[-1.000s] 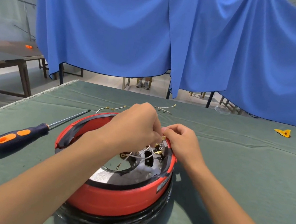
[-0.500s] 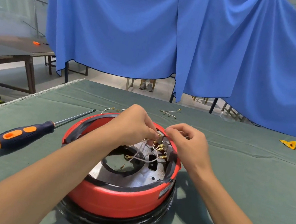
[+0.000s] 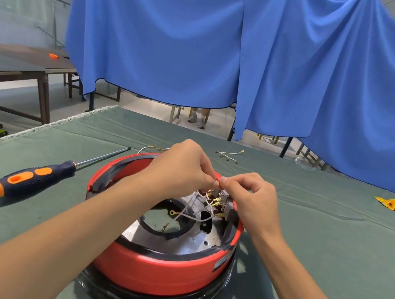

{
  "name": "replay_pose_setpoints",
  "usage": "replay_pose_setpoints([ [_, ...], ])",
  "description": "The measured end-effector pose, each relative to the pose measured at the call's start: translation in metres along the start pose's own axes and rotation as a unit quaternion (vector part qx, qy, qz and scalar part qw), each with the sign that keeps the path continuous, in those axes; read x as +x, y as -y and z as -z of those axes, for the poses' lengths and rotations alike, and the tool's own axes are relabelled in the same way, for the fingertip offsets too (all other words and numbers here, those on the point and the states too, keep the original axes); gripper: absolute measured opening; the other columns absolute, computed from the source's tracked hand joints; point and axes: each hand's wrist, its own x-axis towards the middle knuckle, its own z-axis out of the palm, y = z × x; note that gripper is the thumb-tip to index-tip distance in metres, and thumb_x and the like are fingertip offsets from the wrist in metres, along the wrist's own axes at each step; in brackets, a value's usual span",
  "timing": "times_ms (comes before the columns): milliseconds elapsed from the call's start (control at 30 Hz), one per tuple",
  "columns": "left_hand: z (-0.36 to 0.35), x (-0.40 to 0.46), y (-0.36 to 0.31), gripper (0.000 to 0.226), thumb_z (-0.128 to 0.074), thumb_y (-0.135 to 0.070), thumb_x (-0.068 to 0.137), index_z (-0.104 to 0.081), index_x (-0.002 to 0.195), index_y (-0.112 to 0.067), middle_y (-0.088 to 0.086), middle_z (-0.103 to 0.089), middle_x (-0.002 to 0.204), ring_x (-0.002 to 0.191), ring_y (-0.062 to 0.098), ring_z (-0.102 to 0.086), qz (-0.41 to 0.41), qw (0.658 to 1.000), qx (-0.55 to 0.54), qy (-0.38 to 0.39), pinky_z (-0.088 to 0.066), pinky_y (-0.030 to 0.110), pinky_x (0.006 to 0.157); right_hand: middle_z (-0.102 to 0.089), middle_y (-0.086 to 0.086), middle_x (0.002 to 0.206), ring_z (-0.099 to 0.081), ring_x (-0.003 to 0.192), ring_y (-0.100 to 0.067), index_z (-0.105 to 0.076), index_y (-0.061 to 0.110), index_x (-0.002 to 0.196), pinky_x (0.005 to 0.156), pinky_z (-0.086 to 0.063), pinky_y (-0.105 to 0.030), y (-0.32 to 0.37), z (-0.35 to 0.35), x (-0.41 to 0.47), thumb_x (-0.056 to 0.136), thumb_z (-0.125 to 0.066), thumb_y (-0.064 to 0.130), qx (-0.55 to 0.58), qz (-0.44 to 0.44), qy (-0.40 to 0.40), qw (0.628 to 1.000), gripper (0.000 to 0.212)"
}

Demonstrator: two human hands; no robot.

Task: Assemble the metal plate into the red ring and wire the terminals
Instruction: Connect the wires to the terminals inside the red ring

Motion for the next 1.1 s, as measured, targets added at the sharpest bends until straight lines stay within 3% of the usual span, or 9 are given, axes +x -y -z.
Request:
replay_pose_setpoints([
  [67, -0.003, -0.002, -0.002, 0.011, -0.071, -0.026, 0.080, -0.075, 0.070, -0.025, -0.005, -0.071, 0.070, 0.075, 0.014, -0.067, -0.007, 0.999, 0.052, -0.011, -0.056, 0.039, 0.074, -0.063, 0.000, 0.080, -0.058, 0.093, -0.022, -0.070, 0.016, 0.058, 0.074, -0.040, -0.029, -0.001, -0.001, 0.000, 0.078, -0.073, 0.018, -0.006, -0.014, -0.004, 1.000, 0.020],
  [200, -0.006, -0.007, -0.006, 0.011, -0.067, -0.033, 0.084, -0.075, 0.077, -0.029, -0.008, -0.071, 0.077, 0.079, 0.013, -0.064, -0.018, 0.990, 0.136, -0.030, -0.051, 0.029, 0.066, -0.062, 0.002, 0.078, -0.055, 0.100, -0.027, -0.069, 0.014, 0.057, 0.083, -0.043, -0.033, -0.002, -0.002, -0.001, 0.078, -0.072, 0.017, -0.031, -0.009, -0.003, 0.999, 0.022],
  [300, -0.007, -0.009, -0.007, 0.011, -0.065, -0.033, 0.086, -0.075, 0.082, -0.029, -0.007, -0.070, 0.081, 0.079, 0.016, -0.063, -0.032, 0.984, 0.175, -0.033, -0.044, 0.027, 0.061, -0.062, 0.004, 0.074, -0.055, 0.098, -0.027, -0.066, 0.018, 0.051, 0.080, -0.041, -0.032, -0.002, -0.001, -0.002, 0.078, -0.071, 0.017, -0.039, 0.004, -0.007, 0.999, 0.027],
  [467, -0.009, -0.010, -0.006, 0.011, -0.063, -0.025, 0.085, -0.075, 0.085, -0.026, -0.006, -0.070, 0.084, 0.079, 0.019, -0.062, -0.048, 0.977, 0.207, -0.009, -0.045, 0.028, 0.062, -0.063, 0.010, 0.078, -0.057, 0.092, -0.021, -0.065, 0.025, 0.060, 0.076, -0.044, -0.032, -0.006, -0.003, 0.000, 0.080, -0.065, 0.021, -0.075, 0.002, -0.051, 0.996, 0.020],
  [567, -0.012, -0.011, -0.004, 0.011, -0.063, -0.022, 0.083, -0.074, 0.084, -0.024, -0.004, -0.069, 0.084, 0.081, 0.021, -0.062, -0.053, 0.971, 0.232, 0.021, -0.049, 0.032, 0.068, -0.064, 0.005, 0.087, -0.058, 0.088, -0.016, -0.062, 0.028, 0.073, 0.073, -0.044, -0.031, -0.010, -0.004, 0.002, 0.082, -0.061, 0.019, -0.067, -0.014, -0.078, 0.995, 0.013],
  [733, -0.018, -0.012, -0.006, 0.012, -0.060, -0.021, 0.084, -0.071, 0.084, -0.025, -0.002, -0.069, 0.089, 0.083, 0.023, -0.061, -0.067, 0.961, 0.268, 0.026, -0.038, 0.029, 0.062, -0.061, 0.002, 0.099, -0.057, 0.093, -0.014, -0.059, 0.025, 0.086, 0.077, -0.043, -0.031, -0.017, -0.007, 0.003, 0.085, -0.057, 0.016, -0.046, -0.063, -0.090, 0.993, 0.009],
  [933, -0.023, -0.013, -0.007, 0.014, -0.060, -0.022, 0.087, -0.073, 0.092, -0.024, 0.000, -0.069, 0.093, 0.088, 0.025, -0.062, -0.087, 0.951, 0.295, 0.016, -0.042, 0.030, 0.065, -0.064, -0.002, 0.099, -0.059, 0.093, -0.017, -0.060, 0.025, 0.082, 0.085, -0.050, -0.040, -0.017, -0.008, 0.003, 0.086, -0.054, 0.017, -0.039, -0.105, -0.067, 0.992, 0.010],
  [1100, -0.024, -0.012, -0.006, 0.015, -0.058, -0.020, 0.088, -0.072, 0.094, -0.021, 0.001, -0.069, 0.094, 0.088, 0.025, -0.062, -0.087, 0.950, 0.299, 0.018, -0.047, 0.033, 0.067, -0.066, 0.001, 0.088, -0.061, 0.089, -0.019, -0.062, 0.022, 0.078, 0.081, -0.052, -0.041, -0.015, -0.009, 0.003, 0.086, -0.053, 0.016, -0.032, -0.110, -0.064, 0.991, 0.012],
])
